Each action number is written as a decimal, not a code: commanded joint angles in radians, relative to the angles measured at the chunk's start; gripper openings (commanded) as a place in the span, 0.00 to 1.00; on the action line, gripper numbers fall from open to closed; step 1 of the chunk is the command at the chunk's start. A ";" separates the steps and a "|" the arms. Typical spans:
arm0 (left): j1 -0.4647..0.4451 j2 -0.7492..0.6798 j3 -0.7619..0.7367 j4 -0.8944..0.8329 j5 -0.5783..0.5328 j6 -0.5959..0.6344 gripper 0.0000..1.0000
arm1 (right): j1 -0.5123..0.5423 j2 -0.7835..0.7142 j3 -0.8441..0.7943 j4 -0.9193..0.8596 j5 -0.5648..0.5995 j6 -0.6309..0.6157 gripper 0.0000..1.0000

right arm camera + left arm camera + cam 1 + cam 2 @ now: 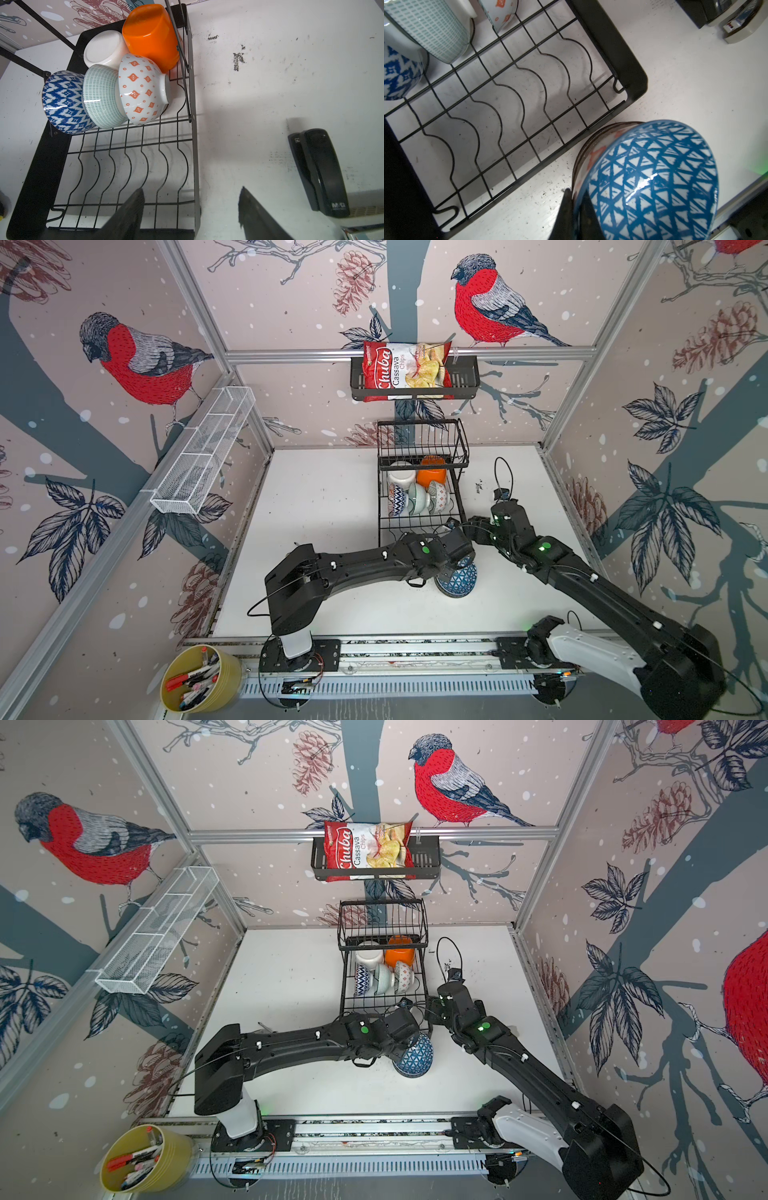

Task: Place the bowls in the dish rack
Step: 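Grasp the teal triangle bowl's rim with the left gripper and lift it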

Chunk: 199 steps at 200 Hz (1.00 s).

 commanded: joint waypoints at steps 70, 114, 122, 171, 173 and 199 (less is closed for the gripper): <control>0.000 -0.126 -0.082 0.128 -0.095 -0.015 0.00 | 0.002 -0.034 0.041 -0.004 -0.042 -0.013 0.73; 0.043 -0.215 -0.158 0.169 -0.138 -0.039 0.00 | 0.005 -0.055 0.057 -0.009 -0.081 -0.022 0.73; 0.058 -0.237 -0.181 0.181 -0.137 -0.049 0.00 | 0.008 -0.054 0.062 -0.012 -0.087 -0.024 0.73; 0.152 -0.387 -0.318 0.267 -0.183 -0.091 0.00 | 0.083 -0.027 0.125 -0.023 -0.088 -0.042 0.66; 0.156 -0.393 -0.321 0.269 -0.186 -0.092 0.00 | 0.087 -0.024 0.128 -0.022 -0.087 -0.044 0.66; 0.212 -0.443 -0.353 0.280 -0.192 -0.112 0.00 | 0.167 0.020 0.172 -0.017 -0.087 -0.065 0.63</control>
